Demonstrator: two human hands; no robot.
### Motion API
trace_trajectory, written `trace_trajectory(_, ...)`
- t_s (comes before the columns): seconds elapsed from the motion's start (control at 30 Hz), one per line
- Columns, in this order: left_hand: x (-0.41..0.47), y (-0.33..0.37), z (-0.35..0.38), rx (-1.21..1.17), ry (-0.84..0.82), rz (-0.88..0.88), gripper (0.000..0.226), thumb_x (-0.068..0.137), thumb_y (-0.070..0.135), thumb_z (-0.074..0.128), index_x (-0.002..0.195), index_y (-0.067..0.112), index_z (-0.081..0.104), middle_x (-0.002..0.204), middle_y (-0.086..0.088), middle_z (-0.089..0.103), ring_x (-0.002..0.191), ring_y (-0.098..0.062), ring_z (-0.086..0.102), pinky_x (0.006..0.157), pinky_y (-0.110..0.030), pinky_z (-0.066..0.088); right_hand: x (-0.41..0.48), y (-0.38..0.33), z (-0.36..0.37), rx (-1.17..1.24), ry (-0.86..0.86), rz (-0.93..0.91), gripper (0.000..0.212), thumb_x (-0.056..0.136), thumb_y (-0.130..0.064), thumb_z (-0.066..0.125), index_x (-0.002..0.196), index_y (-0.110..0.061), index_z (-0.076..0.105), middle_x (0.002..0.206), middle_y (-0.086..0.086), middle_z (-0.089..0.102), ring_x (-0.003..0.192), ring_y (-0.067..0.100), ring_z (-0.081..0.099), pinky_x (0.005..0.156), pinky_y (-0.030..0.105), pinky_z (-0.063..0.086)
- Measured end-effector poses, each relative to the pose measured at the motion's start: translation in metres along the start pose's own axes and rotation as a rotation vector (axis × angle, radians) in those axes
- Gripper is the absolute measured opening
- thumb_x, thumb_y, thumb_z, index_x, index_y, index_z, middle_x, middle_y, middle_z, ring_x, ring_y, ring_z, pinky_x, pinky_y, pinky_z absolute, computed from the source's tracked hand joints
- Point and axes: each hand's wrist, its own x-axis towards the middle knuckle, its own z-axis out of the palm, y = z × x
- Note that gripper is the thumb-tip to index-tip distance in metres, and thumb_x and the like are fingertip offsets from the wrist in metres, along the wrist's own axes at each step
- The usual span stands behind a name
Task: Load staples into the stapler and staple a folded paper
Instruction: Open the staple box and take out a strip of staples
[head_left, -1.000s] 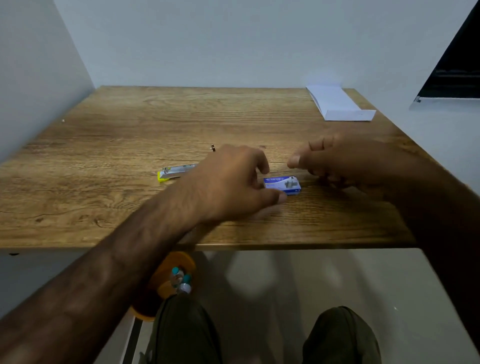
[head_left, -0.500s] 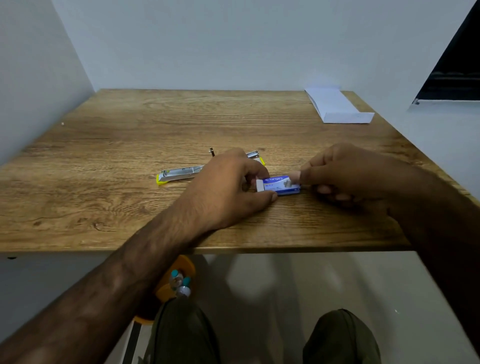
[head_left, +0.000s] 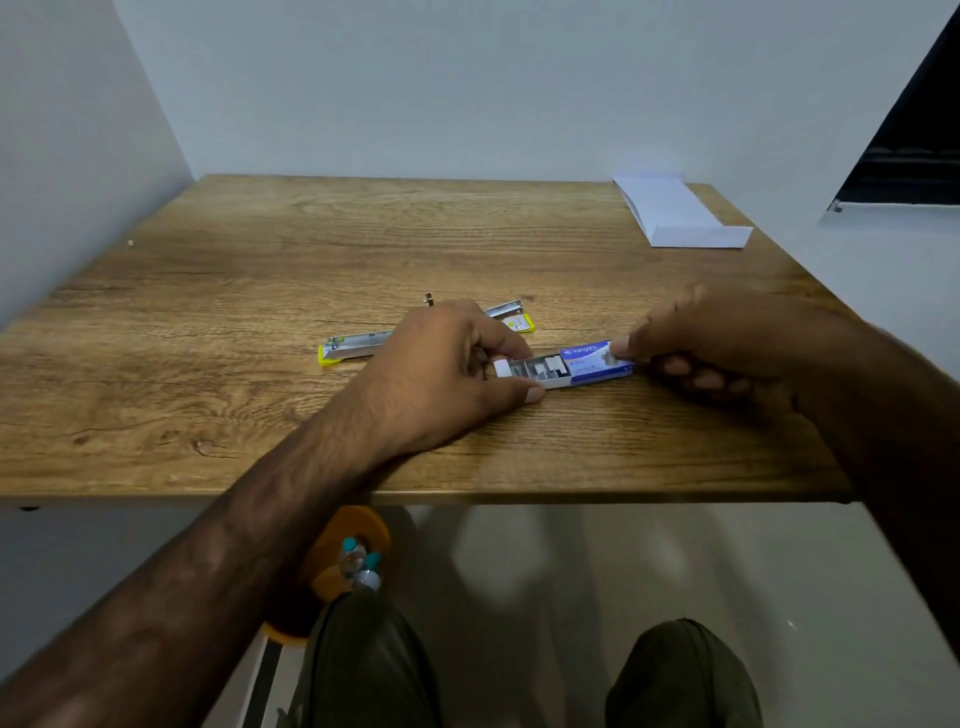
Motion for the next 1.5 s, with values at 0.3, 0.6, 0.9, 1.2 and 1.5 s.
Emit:
trace_trajectory(0.3,0.0,0.001,0.002,0.022,-0.002,0.004,0.035,0.08,0.045,0.08,0.113,0.034,0.077,0.084,0.021,0.052,0.075,0.001,0.05,0.072,-0.025,0.04,0.006,0.003,-0.017,-0.068,0.216,-0.128,0.032,0.078,-0.04,0.08,0.063,-0.014,0.067,0.047,0.0,0.055,0.039,0.012,0.043,0.039,0.023,0.031)
trace_trajectory(0.6,-0.001,0.001,0.001,0.034,0.005,0.003,0.034,0.081,0.043,0.08,0.113,0.032,0.077,0.085,0.02,0.051,0.079,-0.003,0.05,0.074,-0.026,0.041,0.012,-0.003,-0.006,-0.13,0.114,-0.01,0.035,0.089,-0.036,0.072,0.072,-0.005,0.071,0.047,0.0,0.056,0.04,0.012,0.044,0.041,0.022,0.031)
trace_trajectory(0.9,0.0,-0.001,0.003,0.032,0.014,0.002,0.034,0.08,0.043,0.08,0.112,0.031,0.077,0.085,0.018,0.052,0.072,0.001,0.049,0.072,-0.025,0.041,0.006,-0.002,-0.008,-0.191,0.287,-0.206,0.026,0.08,-0.038,0.083,0.074,-0.014,0.073,0.064,0.003,0.066,0.056,0.013,0.055,0.049,0.027,0.039)
trace_trajectory(1.2,-0.002,-0.001,0.004,-0.068,0.041,-0.044,0.059,0.072,0.041,0.087,0.125,0.031,0.064,0.083,0.016,0.065,0.062,0.002,0.057,0.062,-0.018,0.044,0.001,-0.051,0.033,0.116,-0.102,-0.399,0.031,0.098,0.005,0.047,0.102,-0.014,0.071,0.087,0.008,0.071,0.075,0.013,0.066,0.063,0.025,0.056)
trace_trajectory(1.5,-0.002,0.0,0.003,-0.159,0.051,-0.101,0.082,0.067,0.038,0.091,0.136,0.031,0.046,0.084,0.012,0.067,0.064,0.003,0.061,0.059,-0.019,0.045,0.005,-0.052,0.046,0.125,-0.078,-0.482,0.047,0.089,0.018,0.037,0.107,-0.013,0.068,0.094,0.013,0.078,0.089,0.022,0.078,0.086,0.039,0.062)
